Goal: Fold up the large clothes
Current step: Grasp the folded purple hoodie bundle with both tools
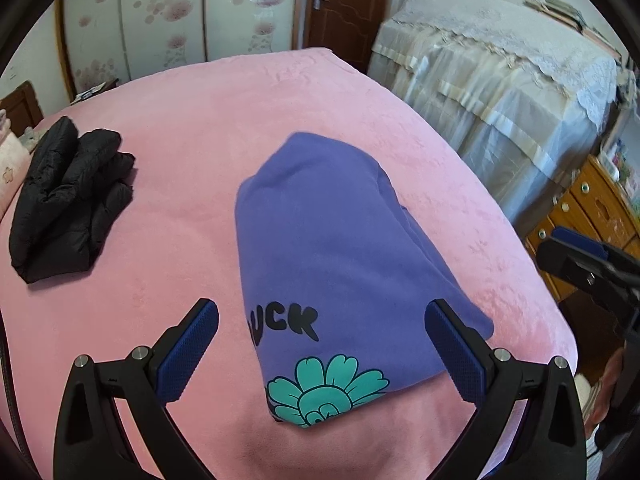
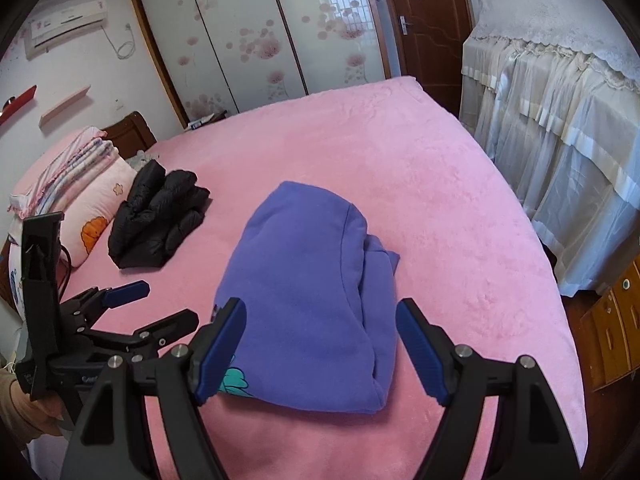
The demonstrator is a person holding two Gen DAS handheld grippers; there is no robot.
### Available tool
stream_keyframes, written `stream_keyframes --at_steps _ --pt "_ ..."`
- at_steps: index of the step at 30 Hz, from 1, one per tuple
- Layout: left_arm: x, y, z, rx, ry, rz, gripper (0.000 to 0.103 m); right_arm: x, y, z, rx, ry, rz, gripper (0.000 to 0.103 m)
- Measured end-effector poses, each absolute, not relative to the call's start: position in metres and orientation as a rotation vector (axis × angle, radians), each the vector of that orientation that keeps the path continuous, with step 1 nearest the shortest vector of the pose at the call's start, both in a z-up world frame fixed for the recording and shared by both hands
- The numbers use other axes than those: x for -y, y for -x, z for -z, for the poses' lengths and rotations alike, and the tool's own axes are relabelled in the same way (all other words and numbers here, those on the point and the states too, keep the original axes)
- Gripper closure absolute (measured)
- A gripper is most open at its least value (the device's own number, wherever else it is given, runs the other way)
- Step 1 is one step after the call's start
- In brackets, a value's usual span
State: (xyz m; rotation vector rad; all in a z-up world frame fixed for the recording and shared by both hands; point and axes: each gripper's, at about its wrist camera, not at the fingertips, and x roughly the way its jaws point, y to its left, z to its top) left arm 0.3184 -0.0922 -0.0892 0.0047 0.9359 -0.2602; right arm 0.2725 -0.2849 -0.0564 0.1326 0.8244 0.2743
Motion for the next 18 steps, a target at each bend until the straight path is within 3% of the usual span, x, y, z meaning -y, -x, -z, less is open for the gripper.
stream_keyframes --at_steps 18 --pt "0.061 -0.396 0.182 -1.109 0.120 0.264 0.001 0.306 -0.372 0.186 -1.168 -0.307 -0.324 0.025"
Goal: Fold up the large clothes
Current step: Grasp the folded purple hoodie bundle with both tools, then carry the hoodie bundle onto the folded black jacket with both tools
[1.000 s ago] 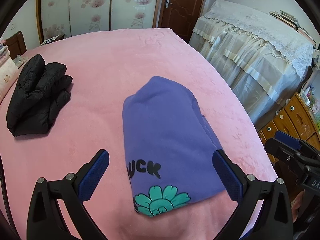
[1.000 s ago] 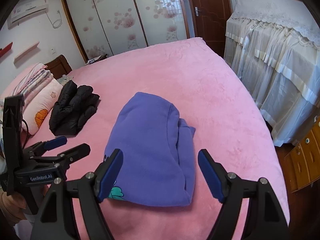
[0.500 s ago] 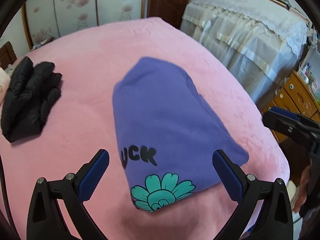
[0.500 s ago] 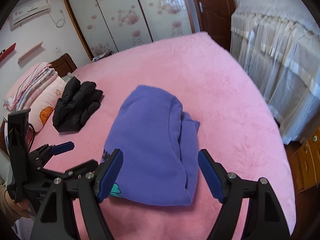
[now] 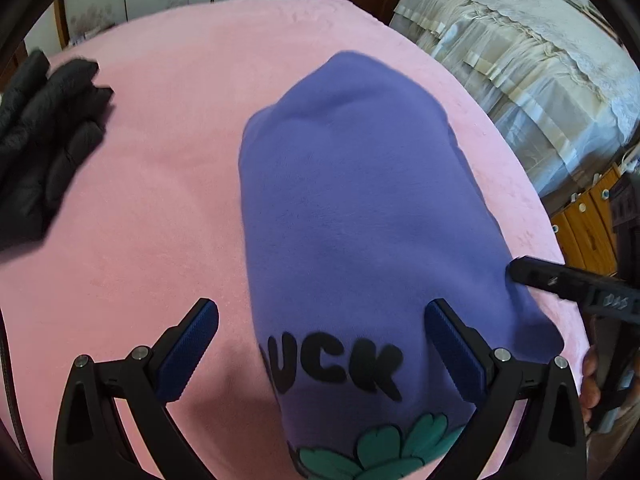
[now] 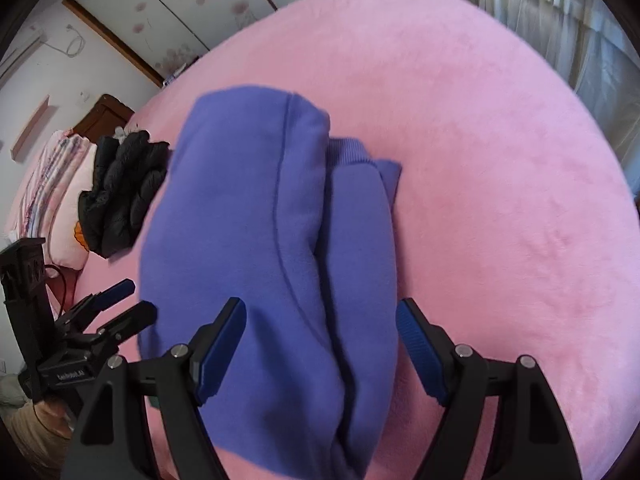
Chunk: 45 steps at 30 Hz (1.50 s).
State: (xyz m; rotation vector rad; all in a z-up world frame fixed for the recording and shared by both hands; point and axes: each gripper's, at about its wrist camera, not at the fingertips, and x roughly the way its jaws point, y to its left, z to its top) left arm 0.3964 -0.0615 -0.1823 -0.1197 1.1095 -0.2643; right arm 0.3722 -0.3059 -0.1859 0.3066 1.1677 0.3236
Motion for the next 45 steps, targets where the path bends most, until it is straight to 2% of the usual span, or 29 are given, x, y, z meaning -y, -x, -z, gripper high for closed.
stream_keyframes --at_steps 9,17,23,29,32,33,34,38,43,45 --pt "0.053 -0.416 0.216 -1.212 0.274 0.390 0.000 0.311 -0.390 0.230 -1.261 -0.387 -0.412 0.012" --pt "0.047 -0.421 0.236 -1.240 0.297 0.488 0.000 0.307 -0.399 0.264 -1.334 -0.517 -0.555 0.000" --pt "0.045 -0.424 0.240 -1.299 0.300 0.517 0.000 0.303 -0.401 0.268 -1.356 -0.502 -0.598 0.000" --pt "0.042 -0.427 0.262 -1.370 0.431 0.531 0.000 0.295 -0.398 0.267 -1.329 -0.471 -0.593 0.001" --pt "0.045 -0.428 0.269 -1.360 0.448 0.542 0.000 0.292 -0.396 0.265 -1.312 -0.491 -0.597 0.009" --pt "0.047 -0.431 0.271 -1.357 0.454 0.540 0.000 0.292 -0.394 0.264 -1.302 -0.505 -0.610 0.025" --pt "0.049 -0.429 0.271 -1.350 0.456 0.535 0.000 0.291 -0.392 0.265 -1.297 -0.542 -0.639 0.030" --pt "0.054 -0.422 0.266 -1.279 0.422 0.533 0.001 0.286 -0.384 0.257 -1.256 -0.536 -0.623 0.039" --pt "0.051 -0.414 0.247 -1.234 0.406 0.536 0.012 0.277 -0.372 0.238 -1.207 -0.550 -0.583 0.052" --pt "0.054 -0.408 0.236 -1.219 0.396 0.532 0.013 0.273 -0.368 0.227 -1.190 -0.553 -0.572 0.054"
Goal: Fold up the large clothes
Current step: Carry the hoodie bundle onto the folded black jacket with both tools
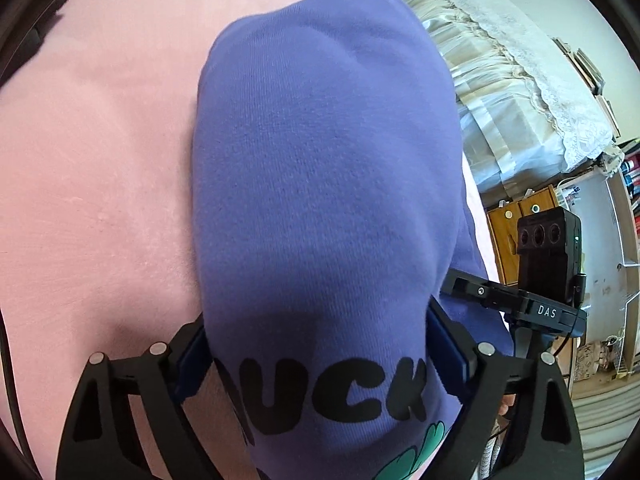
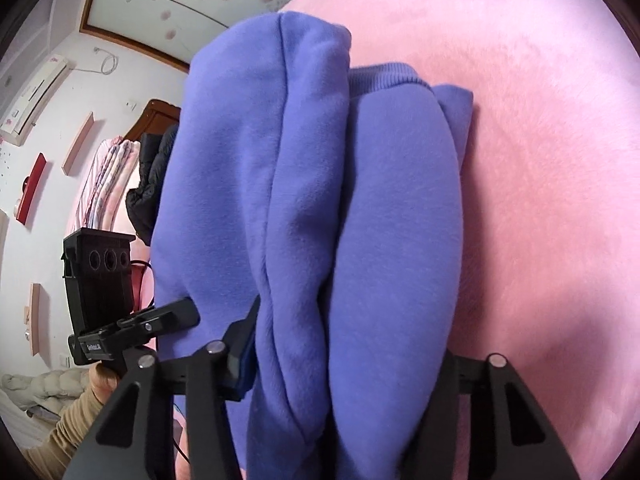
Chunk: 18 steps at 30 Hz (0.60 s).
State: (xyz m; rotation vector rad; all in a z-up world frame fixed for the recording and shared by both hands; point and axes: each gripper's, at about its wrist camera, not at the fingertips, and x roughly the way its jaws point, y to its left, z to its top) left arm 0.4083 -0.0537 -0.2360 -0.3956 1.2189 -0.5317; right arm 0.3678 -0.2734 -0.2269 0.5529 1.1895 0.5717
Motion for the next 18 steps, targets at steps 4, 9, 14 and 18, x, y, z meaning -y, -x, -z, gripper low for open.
stream_keyframes --at_steps 4,9,14,18 --pt "0.034 -0.390 0.209 -1.200 0.376 0.524 0.013 0.253 -0.349 0.204 -1.179 -0.528 -0.570 0.056" --pt "0.001 -0.356 0.174 -1.187 0.367 0.525 0.013 0.219 -0.306 0.175 -1.150 -0.509 -0.591 0.056" --pt "-0.049 -0.325 0.133 -1.120 0.358 0.509 0.013 0.171 -0.282 0.144 -1.100 -0.497 -0.634 0.056" --pt "-0.118 -0.318 0.094 -1.038 0.372 0.479 0.013 0.119 -0.292 0.110 -1.041 -0.459 -0.688 0.056"
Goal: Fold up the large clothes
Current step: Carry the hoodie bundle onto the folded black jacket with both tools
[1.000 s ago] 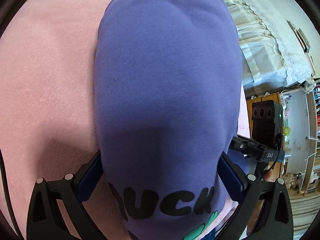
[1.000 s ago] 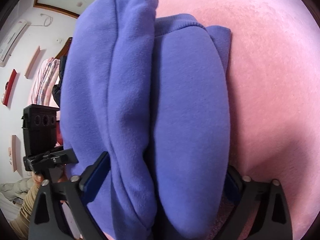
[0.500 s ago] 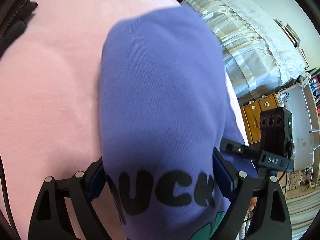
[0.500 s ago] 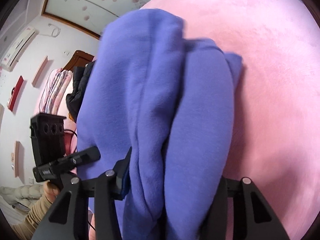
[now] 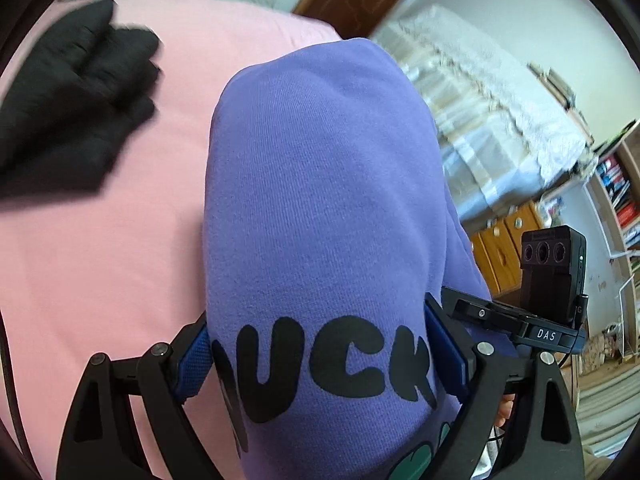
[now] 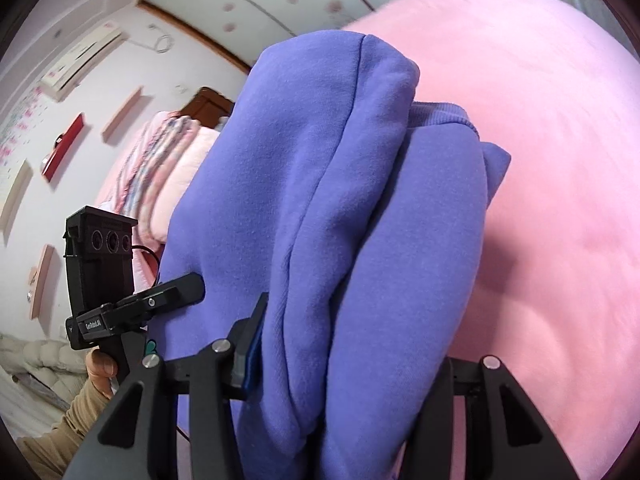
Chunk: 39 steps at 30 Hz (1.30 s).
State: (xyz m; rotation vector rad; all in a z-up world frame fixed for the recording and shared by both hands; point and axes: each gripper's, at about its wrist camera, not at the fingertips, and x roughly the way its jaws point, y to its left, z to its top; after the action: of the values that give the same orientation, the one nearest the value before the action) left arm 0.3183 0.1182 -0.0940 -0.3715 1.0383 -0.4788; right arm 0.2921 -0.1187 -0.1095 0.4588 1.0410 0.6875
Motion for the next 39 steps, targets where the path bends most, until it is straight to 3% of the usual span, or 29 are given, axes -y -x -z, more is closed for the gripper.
stream_keyframes --at_steps 11,18,23,30,34,39 --pt "-0.318 -0.425 -0.025 -0.807 0.350 0.343 0.012 -0.048 -0.422 0.011 -0.855 -0.394 -0.872 0.056" --pt "-0.428 -0.505 -0.054 -0.785 0.366 0.304 0.012 -0.154 -0.515 -0.026 -0.839 -0.365 -0.912 0.056" --pt "-0.483 -0.556 -0.024 -0.802 0.404 0.292 0.011 -0.212 -0.558 -0.008 -0.848 -0.348 -0.891 0.056" --pt "-0.512 -0.595 0.084 -0.961 0.473 0.287 0.011 -0.254 -0.594 0.073 -0.994 -0.401 -0.827 0.056" --pt "-0.509 -0.600 0.131 -1.005 0.496 0.298 0.006 -0.257 -0.597 0.123 -1.079 -0.429 -0.771 0.054" --pt "-0.511 -0.606 0.166 -1.023 0.573 0.300 0.000 -0.263 -0.597 0.147 -1.115 -0.419 -0.747 0.050"
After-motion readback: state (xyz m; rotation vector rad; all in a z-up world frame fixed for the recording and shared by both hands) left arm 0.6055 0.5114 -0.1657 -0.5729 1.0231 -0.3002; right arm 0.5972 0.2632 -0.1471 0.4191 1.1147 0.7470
